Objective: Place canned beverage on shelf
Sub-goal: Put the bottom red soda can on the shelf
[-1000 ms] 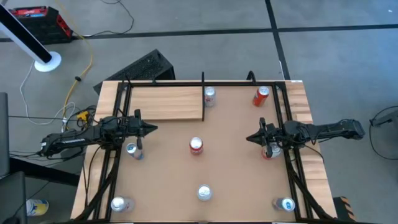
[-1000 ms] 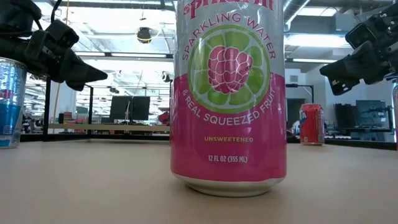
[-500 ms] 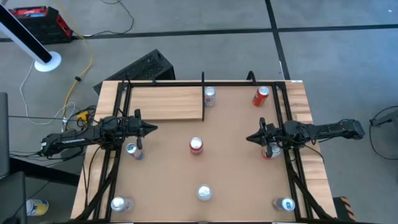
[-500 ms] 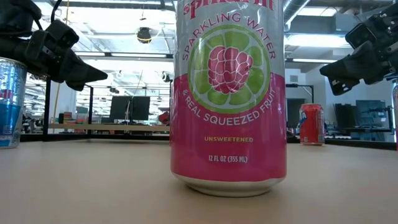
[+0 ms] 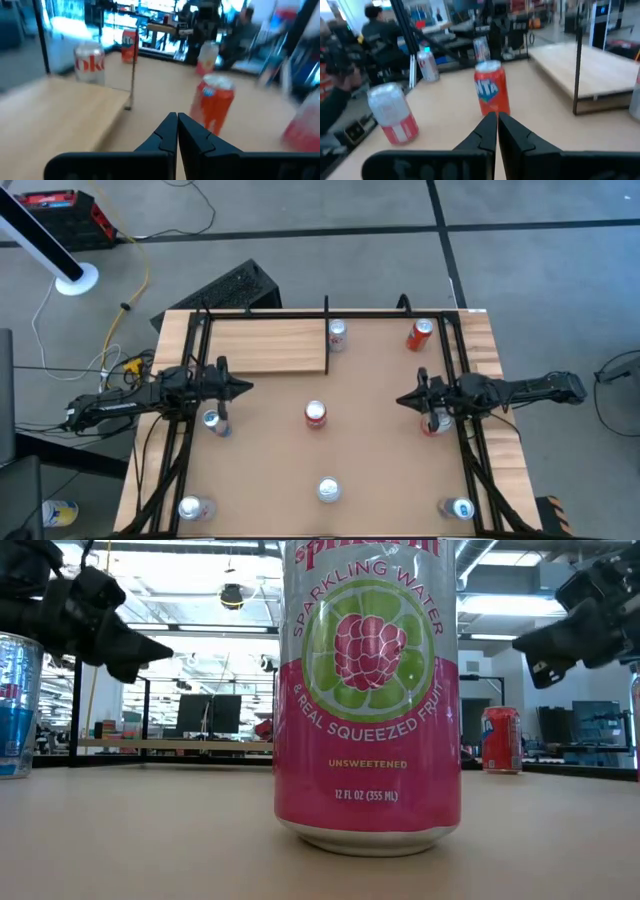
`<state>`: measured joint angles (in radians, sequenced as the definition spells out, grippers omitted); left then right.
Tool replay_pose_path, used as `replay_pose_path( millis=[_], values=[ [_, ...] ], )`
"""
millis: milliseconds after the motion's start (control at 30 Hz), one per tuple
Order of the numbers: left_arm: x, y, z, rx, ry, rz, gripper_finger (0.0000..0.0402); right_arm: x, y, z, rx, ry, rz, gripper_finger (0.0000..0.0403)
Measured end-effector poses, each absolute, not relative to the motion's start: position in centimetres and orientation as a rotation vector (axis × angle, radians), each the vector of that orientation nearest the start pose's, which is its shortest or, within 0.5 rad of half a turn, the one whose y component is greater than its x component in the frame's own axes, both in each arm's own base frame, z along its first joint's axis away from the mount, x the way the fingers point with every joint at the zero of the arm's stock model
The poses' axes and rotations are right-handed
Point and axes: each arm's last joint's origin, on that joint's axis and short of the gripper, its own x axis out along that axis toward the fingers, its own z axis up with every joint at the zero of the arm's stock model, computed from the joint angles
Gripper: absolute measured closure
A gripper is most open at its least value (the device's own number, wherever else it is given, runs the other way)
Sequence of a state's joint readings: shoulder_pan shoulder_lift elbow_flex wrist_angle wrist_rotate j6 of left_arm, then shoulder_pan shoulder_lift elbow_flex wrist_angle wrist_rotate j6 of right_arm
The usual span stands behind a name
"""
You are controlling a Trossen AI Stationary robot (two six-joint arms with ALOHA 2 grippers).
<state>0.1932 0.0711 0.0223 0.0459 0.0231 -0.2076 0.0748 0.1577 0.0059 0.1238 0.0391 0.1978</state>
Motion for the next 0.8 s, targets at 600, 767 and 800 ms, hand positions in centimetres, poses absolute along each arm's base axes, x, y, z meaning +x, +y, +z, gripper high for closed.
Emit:
replay_pose_path(
  millis=[600,767,800],
  values=[
    [10.0,1.7,16.8,-0.276,-0.020,0.092,0.0402,14.2,1.7,26.3,0.239,-0.011,0.035,0.0361],
    [10.0,1.6,16.8,-0.285,-0.015,0.057,0.0402,16.0,3.1,31.5,0.306,0.351,0.006,0.0378],
    [10.0,1.6,16.8,-0.287,-0.017,0.066,0.0402,16.6,3.4,32.4,0.297,0.401,-0.009,0.0381]
  ],
)
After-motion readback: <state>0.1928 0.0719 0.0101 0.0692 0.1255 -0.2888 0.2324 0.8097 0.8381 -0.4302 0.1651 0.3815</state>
